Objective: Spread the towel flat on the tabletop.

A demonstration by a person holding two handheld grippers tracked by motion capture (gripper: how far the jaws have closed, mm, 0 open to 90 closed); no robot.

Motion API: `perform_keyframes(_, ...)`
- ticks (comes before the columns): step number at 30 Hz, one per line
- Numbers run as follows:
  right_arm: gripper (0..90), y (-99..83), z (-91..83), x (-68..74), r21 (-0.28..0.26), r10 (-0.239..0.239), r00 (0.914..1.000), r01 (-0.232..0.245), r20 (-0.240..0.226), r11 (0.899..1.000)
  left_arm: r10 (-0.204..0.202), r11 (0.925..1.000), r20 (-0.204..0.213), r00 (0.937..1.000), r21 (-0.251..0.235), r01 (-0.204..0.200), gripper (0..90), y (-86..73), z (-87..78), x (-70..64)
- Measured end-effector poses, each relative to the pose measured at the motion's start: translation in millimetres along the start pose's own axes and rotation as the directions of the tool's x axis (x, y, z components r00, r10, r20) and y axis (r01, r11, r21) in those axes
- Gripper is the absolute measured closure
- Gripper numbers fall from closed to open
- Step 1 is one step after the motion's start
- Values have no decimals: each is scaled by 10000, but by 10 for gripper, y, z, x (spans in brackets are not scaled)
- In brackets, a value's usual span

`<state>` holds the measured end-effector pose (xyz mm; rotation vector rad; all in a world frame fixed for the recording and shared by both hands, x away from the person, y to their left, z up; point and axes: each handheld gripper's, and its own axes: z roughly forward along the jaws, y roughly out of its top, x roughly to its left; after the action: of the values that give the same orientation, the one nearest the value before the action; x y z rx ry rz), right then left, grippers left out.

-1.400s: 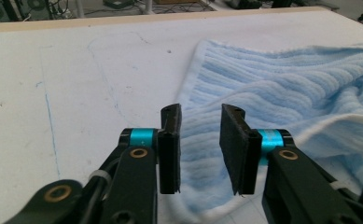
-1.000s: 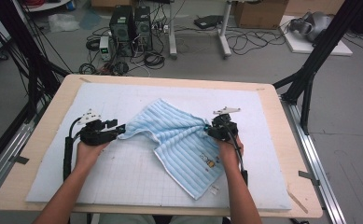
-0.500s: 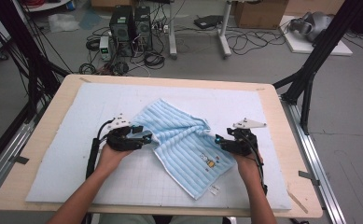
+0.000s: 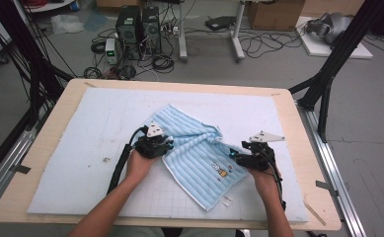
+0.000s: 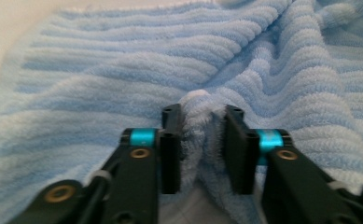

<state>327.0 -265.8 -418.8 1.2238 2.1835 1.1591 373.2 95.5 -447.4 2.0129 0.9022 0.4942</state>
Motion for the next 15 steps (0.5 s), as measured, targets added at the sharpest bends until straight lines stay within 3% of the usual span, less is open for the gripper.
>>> perform_keyframes(7, 399, -14, 16, 11, 88, -58, 10000, 58, -64, 9999, -842, 9964, 112, 9964, -127, 843, 791, -16, -98, 188)
perform_keyframes(15, 400, -7, 17, 41, -9, 19, 9996, -19, -267, 10000, -1865, 9815, -93, 9824, -449, 1859, 793, -68, -260, 531)
